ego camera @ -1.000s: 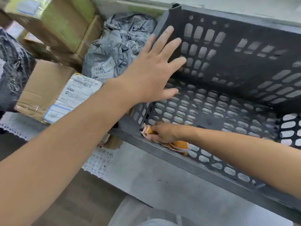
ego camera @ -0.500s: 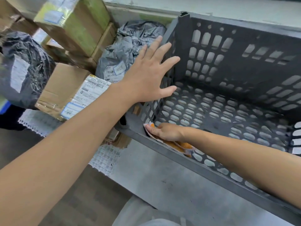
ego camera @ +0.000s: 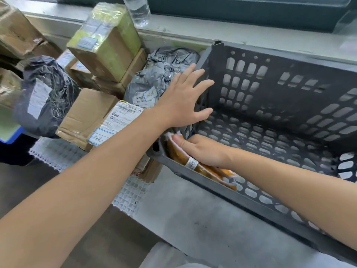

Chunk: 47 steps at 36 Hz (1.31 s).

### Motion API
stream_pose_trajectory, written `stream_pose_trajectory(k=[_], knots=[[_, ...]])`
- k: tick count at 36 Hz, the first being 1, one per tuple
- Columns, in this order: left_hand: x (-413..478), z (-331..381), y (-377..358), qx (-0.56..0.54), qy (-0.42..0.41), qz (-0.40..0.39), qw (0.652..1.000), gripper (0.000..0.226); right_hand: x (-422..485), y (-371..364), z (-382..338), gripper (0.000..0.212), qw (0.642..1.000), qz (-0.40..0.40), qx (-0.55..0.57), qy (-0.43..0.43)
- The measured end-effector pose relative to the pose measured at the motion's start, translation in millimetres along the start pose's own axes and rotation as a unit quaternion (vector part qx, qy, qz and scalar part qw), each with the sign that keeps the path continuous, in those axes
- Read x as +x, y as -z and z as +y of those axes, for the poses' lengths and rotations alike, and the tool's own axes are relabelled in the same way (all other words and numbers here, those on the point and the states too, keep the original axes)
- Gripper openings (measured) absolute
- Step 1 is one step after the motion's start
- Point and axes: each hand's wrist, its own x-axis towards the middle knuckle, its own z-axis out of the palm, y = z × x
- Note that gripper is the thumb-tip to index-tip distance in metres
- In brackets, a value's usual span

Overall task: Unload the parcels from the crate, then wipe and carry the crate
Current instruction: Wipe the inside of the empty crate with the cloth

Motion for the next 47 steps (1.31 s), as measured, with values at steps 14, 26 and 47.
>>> stream_pose_trajectory(k=[14, 26, 47], knots=[[-3, 4, 5, 0.027, -0.021, -0.007, 0.999, 0.068, -38, 5, -2, 0.034, 0.989, -0.019, -0.019, 0.144], [-2, 20, 5, 0.115, -0.091, -0.041, 0.988, 0.07, -87, 38, 36, 0.021, 0.99, -0.131, -0.011, 0.044], [22, 84, -4, 0.087, -0.225, -0.158, 0.958, 0.077, -199, 78, 76, 0.022, 0.976, -0.168, -0.043, -0.129]])
